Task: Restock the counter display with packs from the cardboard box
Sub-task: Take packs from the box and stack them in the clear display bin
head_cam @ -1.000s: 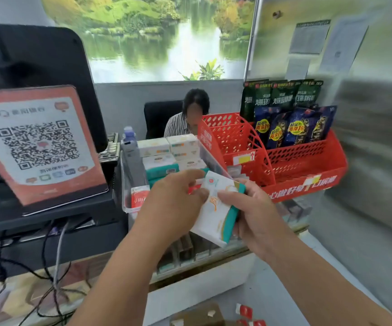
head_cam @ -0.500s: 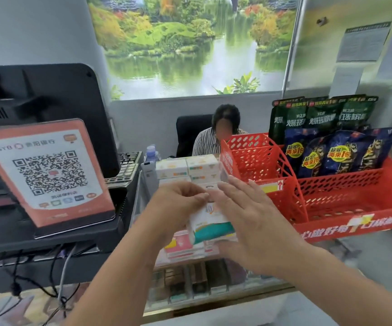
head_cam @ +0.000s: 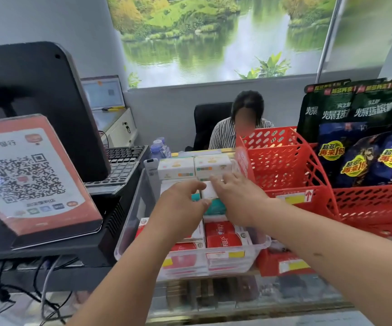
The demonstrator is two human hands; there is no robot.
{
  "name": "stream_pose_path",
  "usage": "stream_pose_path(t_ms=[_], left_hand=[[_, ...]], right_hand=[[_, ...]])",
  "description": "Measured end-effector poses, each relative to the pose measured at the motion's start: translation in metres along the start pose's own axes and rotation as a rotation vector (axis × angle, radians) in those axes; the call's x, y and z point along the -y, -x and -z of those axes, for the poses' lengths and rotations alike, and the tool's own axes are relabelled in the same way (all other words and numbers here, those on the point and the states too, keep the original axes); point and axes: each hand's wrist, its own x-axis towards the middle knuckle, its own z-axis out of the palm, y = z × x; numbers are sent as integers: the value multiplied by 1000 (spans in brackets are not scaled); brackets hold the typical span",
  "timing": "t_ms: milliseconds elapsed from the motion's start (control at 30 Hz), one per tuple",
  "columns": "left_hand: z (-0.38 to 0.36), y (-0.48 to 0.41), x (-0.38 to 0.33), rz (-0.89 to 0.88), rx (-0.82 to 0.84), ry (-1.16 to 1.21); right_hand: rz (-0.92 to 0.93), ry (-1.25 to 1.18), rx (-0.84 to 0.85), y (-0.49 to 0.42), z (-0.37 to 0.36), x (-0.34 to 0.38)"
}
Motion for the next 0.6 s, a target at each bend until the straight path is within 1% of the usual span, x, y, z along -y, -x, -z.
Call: stream_pose_path(t_ms=[133, 233, 333, 500, 600], left_hand=[[2, -16, -2, -32, 3, -95], [6, -22, -3, -63, -10, -72], [6, -19, 3, -81, -31, -55], [1, -8, 14, -56, -10, 3], [0, -4, 13, -57, -9, -18]], right_hand=[[-45, -17, 41, -28, -14, -5], [-58, 9, 17, -35, -22, -5], [-45, 80, -45, -35, -31, -3], [-62, 38, -65, -31, -37, 0], [-62, -11, -79, -28, -37, 4]])
